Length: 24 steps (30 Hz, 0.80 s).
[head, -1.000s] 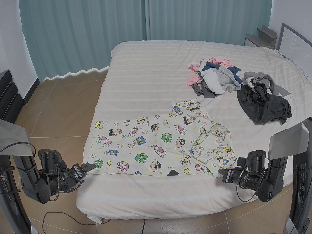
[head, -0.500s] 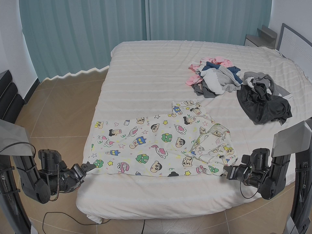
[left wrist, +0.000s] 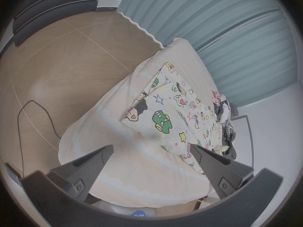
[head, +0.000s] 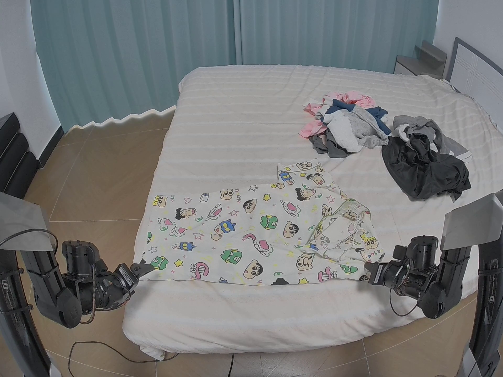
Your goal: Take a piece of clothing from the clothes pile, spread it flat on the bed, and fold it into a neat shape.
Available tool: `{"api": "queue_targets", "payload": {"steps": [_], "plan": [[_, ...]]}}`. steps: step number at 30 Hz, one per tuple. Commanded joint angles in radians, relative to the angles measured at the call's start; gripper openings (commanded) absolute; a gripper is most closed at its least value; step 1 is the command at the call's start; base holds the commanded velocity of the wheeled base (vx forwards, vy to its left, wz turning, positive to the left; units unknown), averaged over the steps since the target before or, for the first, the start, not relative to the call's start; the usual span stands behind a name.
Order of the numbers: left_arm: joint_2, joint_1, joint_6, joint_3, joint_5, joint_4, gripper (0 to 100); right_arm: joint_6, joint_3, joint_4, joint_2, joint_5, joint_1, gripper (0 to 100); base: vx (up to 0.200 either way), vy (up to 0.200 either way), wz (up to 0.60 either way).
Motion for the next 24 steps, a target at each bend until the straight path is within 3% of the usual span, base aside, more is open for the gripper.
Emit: {"api": "queue_targets", "payload": {"steps": [1,17,18,24], "plan": [[0.008,0.0,0.0,-0.002,0.003,-0.001,100,-0.003,-0.002,0.003,-0.01,0.001,-0.01,0,0.0,0.0,0.0],[0.008,0.0,0.0,-0.002,0.003,-0.001,100,-0.058,0.009,0.011,-0.007,-0.009,-0.026,0,0.0,0.0,0.0],[0.008,0.0,0.0,-0.002,0.003,-0.001,100,-0.061,0.008,0.011,-0.005,-0.012,-0.026,100,0.0,0.0,0.0],[0.008,0.0,0.0,-0.002,0.003,-0.001,100,-0.061,0.009,0.007,-0.079,-0.013,-0.039,100,0.0,0.0,0.0]]}}
